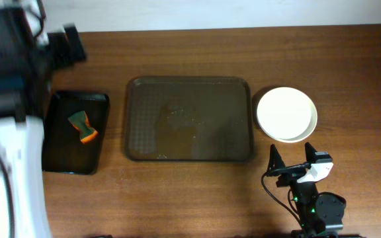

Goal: Clean dirty plates on tray and stack at the side

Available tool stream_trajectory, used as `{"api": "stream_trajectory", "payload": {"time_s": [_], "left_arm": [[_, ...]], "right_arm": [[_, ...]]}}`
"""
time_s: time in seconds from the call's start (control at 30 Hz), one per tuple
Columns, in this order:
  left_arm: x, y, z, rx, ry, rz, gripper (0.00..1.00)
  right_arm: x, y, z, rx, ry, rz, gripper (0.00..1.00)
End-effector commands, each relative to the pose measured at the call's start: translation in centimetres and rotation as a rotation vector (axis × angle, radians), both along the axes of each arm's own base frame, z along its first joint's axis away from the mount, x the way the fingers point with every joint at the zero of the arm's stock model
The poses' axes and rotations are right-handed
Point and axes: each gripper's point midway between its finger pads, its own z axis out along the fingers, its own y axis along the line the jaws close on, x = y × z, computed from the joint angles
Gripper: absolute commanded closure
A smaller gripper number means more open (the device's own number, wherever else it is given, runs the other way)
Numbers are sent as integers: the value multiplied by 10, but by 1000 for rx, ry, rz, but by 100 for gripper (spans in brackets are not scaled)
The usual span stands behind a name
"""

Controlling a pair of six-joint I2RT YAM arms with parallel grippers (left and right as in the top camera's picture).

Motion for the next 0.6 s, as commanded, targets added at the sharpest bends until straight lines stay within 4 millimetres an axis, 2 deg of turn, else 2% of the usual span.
{"api": "stream_trajectory", "payload": {"time_s": [0.0, 0.13, 0.33, 0.4, 0.5, 0.57], "left_arm": [[-45, -12, -52, 103, -10, -112, 0], [-91, -40, -97, 234, -213, -298, 0], [-143, -45, -154, 342, -423, -295, 0], [-157, -47, -170, 393, -451, -305, 0], [-168, -48, -178, 412, -514, -294, 0], [-173, -48, -192, 421, -545, -288, 0]], "right_arm": [[0, -3, -2, 9, 3, -15, 2], [0, -3, -2, 9, 3, -15, 2], [0, -3, -2, 9, 3, -15, 2], [0, -3, -2, 9, 3, -15, 2], [0, -3, -2, 9, 3, -15, 2], [0, -3, -2, 9, 3, -15, 2]]}}
